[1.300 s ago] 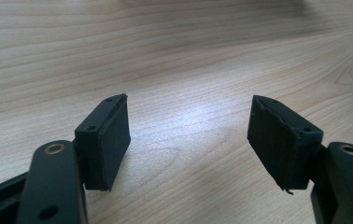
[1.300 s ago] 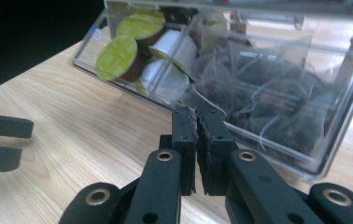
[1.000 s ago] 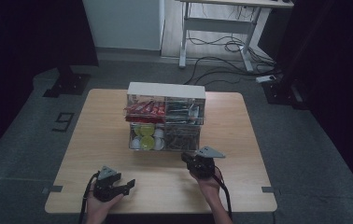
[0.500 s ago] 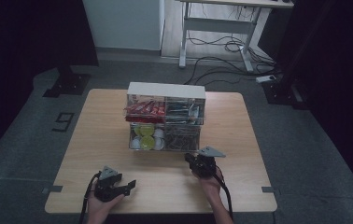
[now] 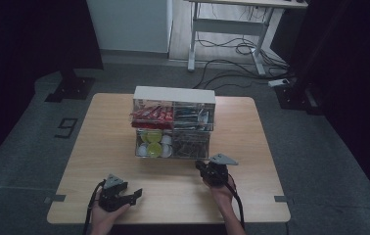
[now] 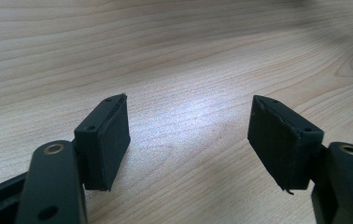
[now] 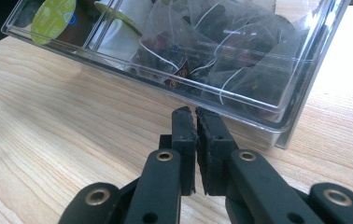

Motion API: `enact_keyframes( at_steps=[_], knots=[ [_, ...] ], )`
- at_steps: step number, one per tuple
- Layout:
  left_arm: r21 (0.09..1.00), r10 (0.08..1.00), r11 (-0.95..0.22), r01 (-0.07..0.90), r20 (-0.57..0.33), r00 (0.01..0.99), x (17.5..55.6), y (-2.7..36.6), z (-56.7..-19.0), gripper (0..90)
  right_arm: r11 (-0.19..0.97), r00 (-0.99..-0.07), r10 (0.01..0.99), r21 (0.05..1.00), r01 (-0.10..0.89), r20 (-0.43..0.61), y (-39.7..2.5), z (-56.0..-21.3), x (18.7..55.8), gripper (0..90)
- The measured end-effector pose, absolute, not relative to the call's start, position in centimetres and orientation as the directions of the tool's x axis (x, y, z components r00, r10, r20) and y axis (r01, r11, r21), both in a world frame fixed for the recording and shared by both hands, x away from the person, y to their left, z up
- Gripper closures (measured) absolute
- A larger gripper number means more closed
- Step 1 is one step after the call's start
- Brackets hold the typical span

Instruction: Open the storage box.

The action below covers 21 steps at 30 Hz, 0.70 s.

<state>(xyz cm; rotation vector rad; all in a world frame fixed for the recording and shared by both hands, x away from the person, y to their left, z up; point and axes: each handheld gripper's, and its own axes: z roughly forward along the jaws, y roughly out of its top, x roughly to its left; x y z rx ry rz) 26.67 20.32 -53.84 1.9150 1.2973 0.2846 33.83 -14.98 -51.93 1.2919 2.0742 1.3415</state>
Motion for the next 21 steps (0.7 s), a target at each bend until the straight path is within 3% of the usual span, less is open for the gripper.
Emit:
enact_keyframes(
  at_steps=[21],
  knots=[
    [0.709,0.859,-0.164,0.685,-0.238,0.453,26.68,20.36,-53.81,29.4,0.137,-0.529,0.83,0.854,0.501,0.177,-15.06,-51.59,33.55,85.2]
  ],
)
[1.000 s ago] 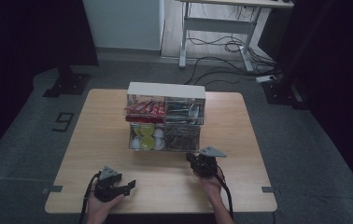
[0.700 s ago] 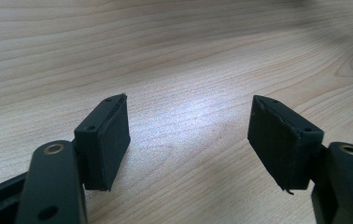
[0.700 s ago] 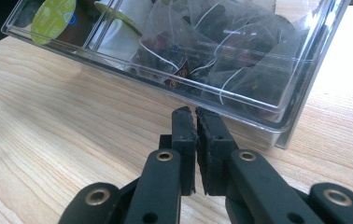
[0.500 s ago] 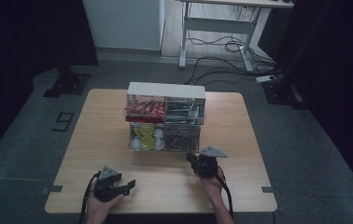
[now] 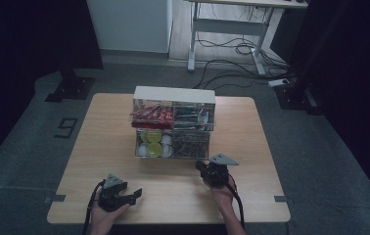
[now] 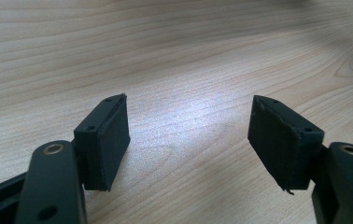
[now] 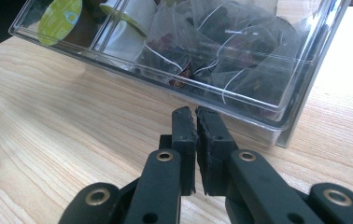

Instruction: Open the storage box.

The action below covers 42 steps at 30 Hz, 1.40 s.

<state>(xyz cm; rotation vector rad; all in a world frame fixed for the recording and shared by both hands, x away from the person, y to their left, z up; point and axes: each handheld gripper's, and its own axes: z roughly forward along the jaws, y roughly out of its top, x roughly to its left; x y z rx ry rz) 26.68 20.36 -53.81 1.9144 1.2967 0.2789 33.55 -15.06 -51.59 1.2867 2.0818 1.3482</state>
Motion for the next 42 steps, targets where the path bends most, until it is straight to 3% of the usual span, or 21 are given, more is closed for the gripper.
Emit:
enact_keyframes(
  at_steps=[42],
  knots=[
    [0.699,0.862,-0.177,0.693,-0.229,0.451,26.8,20.1,-54.3,29.3,0.056,-0.511,0.844,0.921,0.386,0.163,-16.9,-47.7,33.8,85.1]
  ],
)
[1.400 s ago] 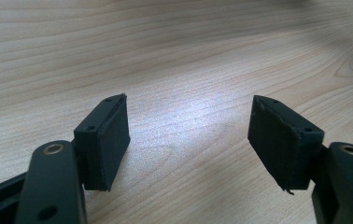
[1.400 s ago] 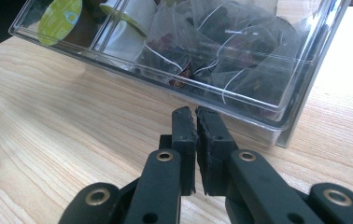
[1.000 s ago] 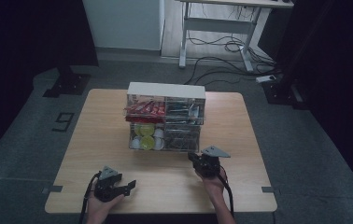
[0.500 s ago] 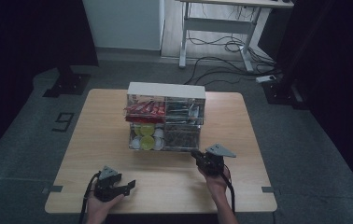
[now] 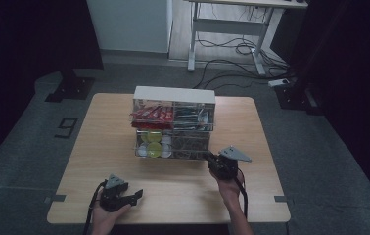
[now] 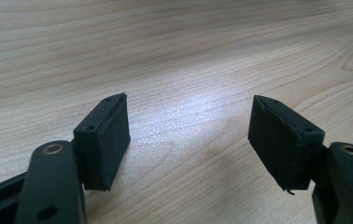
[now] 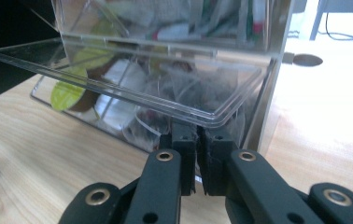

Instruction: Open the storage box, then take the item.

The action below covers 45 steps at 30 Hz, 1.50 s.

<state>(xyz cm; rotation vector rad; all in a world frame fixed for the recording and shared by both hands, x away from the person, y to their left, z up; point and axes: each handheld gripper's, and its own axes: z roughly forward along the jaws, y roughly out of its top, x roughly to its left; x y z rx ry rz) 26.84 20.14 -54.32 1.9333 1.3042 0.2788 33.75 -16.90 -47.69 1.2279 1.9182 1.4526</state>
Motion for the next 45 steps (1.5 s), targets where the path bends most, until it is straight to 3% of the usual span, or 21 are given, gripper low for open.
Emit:
enact_keyframes(
  at_steps=[13,24,45],
  knots=[
    [0.704,0.869,-0.174,0.689,-0.22,0.444,26.7,20.1,-54.2,29.3,0.042,-0.526,0.835,0.935,0.353,0.161,-16.5,-46.3,34.9,84.9],
    [0.708,0.872,-0.168,0.686,-0.218,0.438,26.7,20.0,-54.0,29.4,-0.034,-0.507,0.842,0.956,0.292,0.185,-16.5,-45.6,35.7,84.9],
    [0.738,0.872,-0.17,0.653,-0.196,0.449,26.6,19.7,-52.9,29.4,-0.04,-0.506,0.84,0.954,0.298,0.193,-16.7,-45.7,35.6,84.9]
  ],
)
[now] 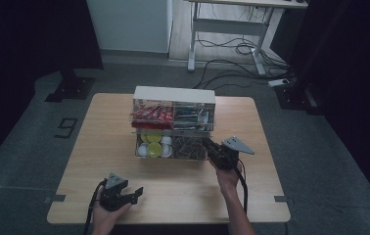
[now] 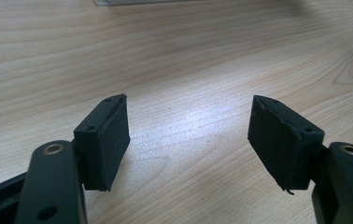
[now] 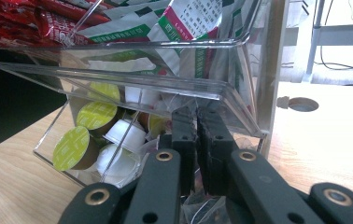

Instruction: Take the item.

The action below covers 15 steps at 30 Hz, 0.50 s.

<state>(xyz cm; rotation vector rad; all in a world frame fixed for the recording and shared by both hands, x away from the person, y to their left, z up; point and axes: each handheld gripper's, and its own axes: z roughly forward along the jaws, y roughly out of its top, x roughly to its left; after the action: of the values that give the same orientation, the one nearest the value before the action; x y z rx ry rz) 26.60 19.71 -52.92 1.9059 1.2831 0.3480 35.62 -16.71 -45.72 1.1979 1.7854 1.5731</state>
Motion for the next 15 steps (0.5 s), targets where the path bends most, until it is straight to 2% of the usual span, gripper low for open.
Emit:
enact_keyframes(
  at_steps=[15],
  knots=[
    [0.781,0.888,-0.138,0.609,-0.174,0.425,27.2,19.4,-50.2,29.7,-0.028,-0.524,0.83,0.953,0.301,0.19,-16.5,-45.9,35.6,84.9]
  ],
)
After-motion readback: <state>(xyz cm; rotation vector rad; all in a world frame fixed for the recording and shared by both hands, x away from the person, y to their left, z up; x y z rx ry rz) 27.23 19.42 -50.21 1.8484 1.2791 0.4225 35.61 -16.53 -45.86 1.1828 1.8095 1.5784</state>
